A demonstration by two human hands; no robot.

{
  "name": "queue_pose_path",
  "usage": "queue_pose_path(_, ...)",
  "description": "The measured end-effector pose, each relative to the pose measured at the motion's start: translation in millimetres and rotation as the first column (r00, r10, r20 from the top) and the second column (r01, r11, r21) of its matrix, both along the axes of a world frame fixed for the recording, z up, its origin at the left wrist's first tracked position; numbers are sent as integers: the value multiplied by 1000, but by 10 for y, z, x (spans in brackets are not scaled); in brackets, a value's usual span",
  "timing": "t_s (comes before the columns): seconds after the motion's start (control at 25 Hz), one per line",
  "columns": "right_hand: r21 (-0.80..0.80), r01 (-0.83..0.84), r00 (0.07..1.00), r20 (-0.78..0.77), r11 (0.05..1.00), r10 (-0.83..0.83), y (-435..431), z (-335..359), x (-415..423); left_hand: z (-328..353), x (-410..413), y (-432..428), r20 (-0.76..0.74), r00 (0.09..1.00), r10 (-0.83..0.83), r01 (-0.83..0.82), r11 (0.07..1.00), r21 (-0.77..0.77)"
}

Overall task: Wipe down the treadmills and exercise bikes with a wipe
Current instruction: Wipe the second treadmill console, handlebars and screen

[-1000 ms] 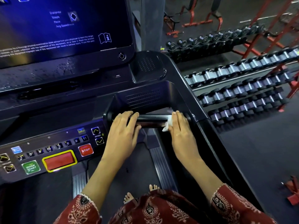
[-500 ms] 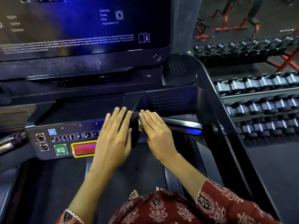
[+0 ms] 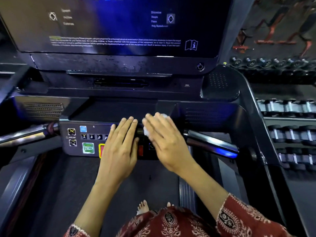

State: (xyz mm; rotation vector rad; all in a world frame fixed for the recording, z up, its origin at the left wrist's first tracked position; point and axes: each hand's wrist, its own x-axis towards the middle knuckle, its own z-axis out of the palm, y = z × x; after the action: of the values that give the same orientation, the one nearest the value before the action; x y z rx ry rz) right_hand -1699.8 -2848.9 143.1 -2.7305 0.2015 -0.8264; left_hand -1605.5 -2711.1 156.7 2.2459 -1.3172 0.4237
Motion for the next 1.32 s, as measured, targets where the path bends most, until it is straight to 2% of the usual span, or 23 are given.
queue_pose_path(0.08,209,134,989,-86,969,-118,-101,235,169,36,40,-46,14,1000,-5,5,1000,-3)
queue_pose_path(0.12,277,184,971,-200,943,-131,-172,359,265,63,62,-86,-2,1000,2,-2,1000,-11)
queue_pose_path(0.2,275,172,929,-365,946,-63,-266,441,362,101,114,-150,-45,999,11,-11,1000,-5)
queue_pose_path(0.24,256,151,916,-399,955,-38,-251,473,350,108,141,-162,-56,998,8,-8,1000,6)
queue_pose_path(0.32,268,74,945,-326,960,18,-154,511,222,104,188,-165,-61,998,-3,4,1000,18)
queue_pose_path(0.4,399,89,971,-239,913,10,-82,507,164,112,219,-176,-66,998,-6,8,1000,21)
queue_pose_path(0.48,567,171,983,-149,806,-104,-208,423,258,141,261,-211,-74,997,-3,6,999,36)
queue_pose_path(0.52,598,198,980,-126,777,-153,-286,408,296,154,283,-229,-80,997,0,4,999,50)
queue_pose_path(0.56,596,216,976,-141,774,-164,-336,402,319,164,298,-245,-90,996,5,1,998,63)
queue_pose_path(0.68,412,176,957,-285,894,-57,-289,428,268,173,326,-251,-103,994,18,-9,996,86)
queue_pose_path(0.8,414,152,922,-387,898,23,-434,526,258,188,354,-240,-97,995,12,0,992,128)
queue_pose_path(0.92,279,264,778,-628,923,-32,-504,626,478,211,468,-202,-87,996,-8,24,982,189)
queue_pose_path(1.04,112,153,740,-672,982,-39,-87,722,699,233,685,-109,-54,998,-41,53,967,251)
queue_pose_path(1.12,164,165,719,-695,972,-5,-12,779,696,267,884,-8,-77,996,-51,71,953,295)
queue_pose_path(1.2,215,267,666,-746,939,-18,-19,847,664,308,1151,118,-103,992,-66,98,935,340)
queue_pose_path(1.32,28,413,510,-835,910,-206,141,836,982,338,1523,293,-85,991,-106,131,901,413)
